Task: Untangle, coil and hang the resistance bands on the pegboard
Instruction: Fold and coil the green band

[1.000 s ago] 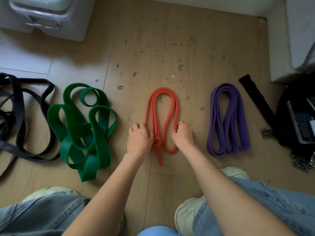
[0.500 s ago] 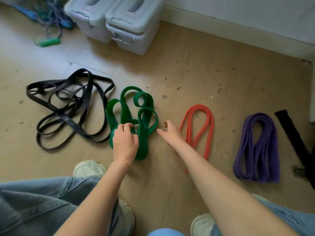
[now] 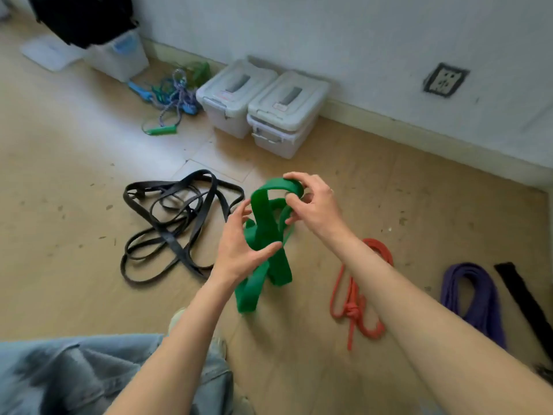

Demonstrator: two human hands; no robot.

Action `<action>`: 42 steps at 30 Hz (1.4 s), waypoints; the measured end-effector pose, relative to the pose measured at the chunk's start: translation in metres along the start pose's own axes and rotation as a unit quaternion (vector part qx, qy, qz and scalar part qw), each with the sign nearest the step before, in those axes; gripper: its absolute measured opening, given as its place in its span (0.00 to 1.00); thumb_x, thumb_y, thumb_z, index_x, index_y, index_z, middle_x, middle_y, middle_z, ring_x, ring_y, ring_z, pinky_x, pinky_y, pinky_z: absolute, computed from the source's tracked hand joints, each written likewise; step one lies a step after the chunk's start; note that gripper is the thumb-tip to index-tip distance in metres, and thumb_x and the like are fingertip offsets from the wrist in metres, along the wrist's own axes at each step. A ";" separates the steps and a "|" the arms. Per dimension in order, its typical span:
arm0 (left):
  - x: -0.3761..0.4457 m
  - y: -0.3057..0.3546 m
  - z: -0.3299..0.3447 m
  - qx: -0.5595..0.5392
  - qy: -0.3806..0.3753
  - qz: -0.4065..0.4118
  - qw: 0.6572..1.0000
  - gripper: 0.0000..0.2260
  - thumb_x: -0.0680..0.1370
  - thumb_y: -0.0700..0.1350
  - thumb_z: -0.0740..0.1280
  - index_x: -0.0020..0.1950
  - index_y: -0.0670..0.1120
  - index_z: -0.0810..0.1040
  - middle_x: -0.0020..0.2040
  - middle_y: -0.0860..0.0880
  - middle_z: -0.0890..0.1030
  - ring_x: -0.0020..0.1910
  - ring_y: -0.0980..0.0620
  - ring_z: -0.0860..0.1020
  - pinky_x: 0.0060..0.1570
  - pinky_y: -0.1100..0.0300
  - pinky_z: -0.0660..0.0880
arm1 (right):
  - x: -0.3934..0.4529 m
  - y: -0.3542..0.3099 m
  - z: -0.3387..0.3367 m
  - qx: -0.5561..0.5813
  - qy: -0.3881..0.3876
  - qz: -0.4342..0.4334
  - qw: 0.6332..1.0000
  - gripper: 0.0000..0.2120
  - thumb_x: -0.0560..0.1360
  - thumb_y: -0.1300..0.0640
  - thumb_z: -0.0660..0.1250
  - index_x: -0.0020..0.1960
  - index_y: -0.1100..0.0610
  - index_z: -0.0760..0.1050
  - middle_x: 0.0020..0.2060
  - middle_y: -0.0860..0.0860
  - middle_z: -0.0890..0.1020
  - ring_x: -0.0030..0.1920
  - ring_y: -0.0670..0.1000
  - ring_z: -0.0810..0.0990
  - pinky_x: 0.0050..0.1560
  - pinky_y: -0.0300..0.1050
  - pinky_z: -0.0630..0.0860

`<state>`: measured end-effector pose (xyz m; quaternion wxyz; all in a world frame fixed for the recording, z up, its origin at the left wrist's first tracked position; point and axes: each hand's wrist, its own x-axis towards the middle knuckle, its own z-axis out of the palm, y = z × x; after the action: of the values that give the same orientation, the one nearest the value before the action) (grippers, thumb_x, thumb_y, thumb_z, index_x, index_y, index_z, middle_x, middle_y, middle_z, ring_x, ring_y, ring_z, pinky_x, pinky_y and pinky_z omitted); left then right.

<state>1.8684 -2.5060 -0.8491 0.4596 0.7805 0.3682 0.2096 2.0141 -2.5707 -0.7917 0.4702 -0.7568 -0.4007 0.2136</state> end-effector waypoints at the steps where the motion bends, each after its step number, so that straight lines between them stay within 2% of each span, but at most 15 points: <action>1: 0.001 0.017 -0.012 -0.031 0.013 0.005 0.999 0.43 0.64 0.47 0.79 0.73 0.46 0.59 0.66 0.48 0.69 0.63 0.54 0.69 0.65 0.59 0.65 | -0.001 -0.028 -0.012 0.015 0.006 -0.021 1.000 0.15 0.72 0.65 0.67 0.57 0.56 0.77 0.47 0.56 0.72 0.42 0.61 0.80 0.38 0.51 0.81; 4: 0.002 0.075 -0.046 -0.128 -0.007 0.012 0.992 0.47 0.61 0.53 0.79 0.73 0.48 0.58 0.65 0.51 0.72 0.63 0.54 0.73 0.64 0.57 0.69 | -0.014 -0.100 -0.041 -0.018 -0.014 -0.116 0.993 0.12 0.71 0.65 0.67 0.55 0.59 0.78 0.47 0.57 0.75 0.44 0.62 0.79 0.47 0.54 0.78; 6: -0.001 0.113 -0.062 -0.125 -0.039 0.059 0.990 0.36 0.60 0.57 0.78 0.64 0.51 0.72 0.55 0.56 0.80 0.54 0.57 0.78 0.54 0.63 0.74 | -0.027 -0.142 -0.057 -0.002 -0.016 -0.144 0.989 0.12 0.72 0.66 0.66 0.54 0.59 0.77 0.48 0.59 0.78 0.41 0.60 0.81 0.45 0.50 0.79; 9: -0.005 0.162 -0.078 -0.127 -0.017 0.133 0.983 0.10 0.67 0.46 0.76 0.44 0.54 0.79 0.35 0.59 0.82 0.36 0.63 0.79 0.38 0.69 0.75 | -0.045 -0.191 -0.080 0.089 -0.018 -0.153 0.984 0.10 0.74 0.68 0.63 0.53 0.59 0.74 0.39 0.57 0.78 0.35 0.52 0.83 0.36 0.47 0.82; 11: -0.005 0.187 -0.093 -0.127 0.020 0.191 0.973 0.11 0.70 0.38 0.73 0.40 0.54 0.77 0.30 0.60 0.80 0.31 0.67 0.76 0.33 0.74 0.71 | -0.056 -0.213 -0.098 0.151 0.021 -0.171 0.973 0.09 0.74 0.69 0.63 0.51 0.59 0.74 0.36 0.53 0.77 0.32 0.48 0.82 0.34 0.43 0.82; 16: -0.018 0.224 -0.103 0.002 -0.035 0.240 0.970 0.13 0.78 0.38 0.63 0.43 0.57 0.71 0.35 0.53 0.77 0.37 0.51 0.79 0.37 0.59 0.77 | -0.081 -0.230 -0.135 0.179 0.057 -0.181 0.965 0.08 0.75 0.67 0.63 0.53 0.58 0.74 0.39 0.50 0.77 0.35 0.47 0.81 0.37 0.43 0.81; 19: -0.028 0.231 -0.096 0.000 -0.034 0.261 0.965 0.06 0.74 0.38 0.67 0.49 0.47 0.76 0.41 0.46 0.80 0.42 0.46 0.80 0.43 0.54 0.75 | -0.088 -0.217 -0.164 -0.107 -0.012 -0.140 0.984 0.13 0.73 0.57 0.70 0.54 0.50 0.70 0.49 0.50 0.75 0.43 0.47 0.79 0.44 0.43 0.79; 21: -0.029 0.233 -0.093 0.042 -0.041 0.305 0.950 0.09 0.70 0.37 0.71 0.49 0.40 0.77 0.41 0.44 0.80 0.39 0.48 0.77 0.40 0.55 0.73 | -0.095 -0.206 -0.183 -0.175 -0.030 -0.090 0.980 0.14 0.70 0.50 0.72 0.50 0.46 0.69 0.49 0.44 0.75 0.44 0.42 0.76 0.45 0.38 0.73; 25: -0.034 0.221 -0.069 0.096 -0.118 0.314 0.937 0.10 0.69 0.36 0.69 0.50 0.38 0.77 0.40 0.45 0.80 0.37 0.52 0.76 0.39 0.60 0.72 | -0.109 -0.190 -0.183 -0.035 -0.054 -0.052 0.997 0.17 0.62 0.42 0.72 0.47 0.46 0.72 0.48 0.46 0.79 0.49 0.44 0.79 0.44 0.34 0.77; 30: -0.049 0.165 -0.024 0.060 -0.227 0.108 0.966 0.09 0.72 0.37 0.67 0.36 0.47 0.69 0.33 0.53 0.72 0.34 0.55 0.72 0.40 0.58 0.73 | -0.114 -0.177 -0.163 0.227 0.051 -0.084 0.969 0.16 0.56 0.45 0.76 0.40 0.49 0.77 0.41 0.49 0.84 0.45 0.48 0.82 0.45 0.38 0.79; 32: -0.047 0.154 -0.028 0.067 -0.247 0.087 0.963 0.11 0.74 0.37 0.66 0.35 0.47 0.68 0.33 0.52 0.73 0.36 0.55 0.75 0.44 0.57 0.75 | -0.115 -0.171 -0.172 0.202 0.089 -0.100 0.970 0.16 0.57 0.43 0.76 0.41 0.47 0.78 0.43 0.46 0.84 0.48 0.44 0.81 0.46 0.35 0.78; 34: -0.040 0.166 -0.043 -0.008 -0.198 0.091 0.976 0.11 0.75 0.34 0.65 0.37 0.47 0.71 0.34 0.51 0.76 0.37 0.53 0.78 0.46 0.55 0.77 | -0.115 -0.162 -0.186 0.115 0.088 -0.069 0.987 0.13 0.62 0.46 0.74 0.43 0.48 0.76 0.46 0.47 0.82 0.49 0.46 0.81 0.45 0.35 0.77; 37: -0.024 0.202 -0.075 -0.116 -0.022 0.148 0.982 0.14 0.72 0.31 0.67 0.37 0.50 0.75 0.31 0.56 0.76 0.29 0.62 0.75 0.33 0.69 0.73 | -0.114 -0.138 -0.195 -0.122 -0.024 0.058 0.991 0.12 0.69 0.50 0.72 0.48 0.50 0.72 0.55 0.50 0.78 0.54 0.49 0.77 0.55 0.43 0.72; 39: -0.026 0.220 -0.083 0.009 -0.011 0.234 0.972 0.12 0.69 0.33 0.70 0.35 0.50 0.74 0.29 0.58 0.76 0.29 0.62 0.73 0.29 0.69 0.71 | -0.116 -0.130 -0.186 -0.185 -0.039 0.065 0.980 0.19 0.68 0.45 0.73 0.54 0.48 0.71 0.59 0.47 0.72 0.59 0.47 0.71 0.57 0.41 0.67; 42: -0.046 0.231 -0.066 0.180 -0.062 0.286 0.939 0.05 0.66 0.37 0.71 0.40 0.39 0.77 0.36 0.45 0.81 0.37 0.45 0.77 0.38 0.54 0.75 | -0.118 -0.140 -0.163 -0.068 -0.124 0.011 0.990 0.32 0.64 0.42 0.75 0.64 0.45 0.66 0.61 0.41 0.71 0.61 0.41 0.69 0.58 0.37 0.66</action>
<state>1.8830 -2.5748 -0.6143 0.2539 0.9340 0.1315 0.2141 2.0020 -2.7210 -0.5983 0.3622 -0.7591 -0.4609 0.2832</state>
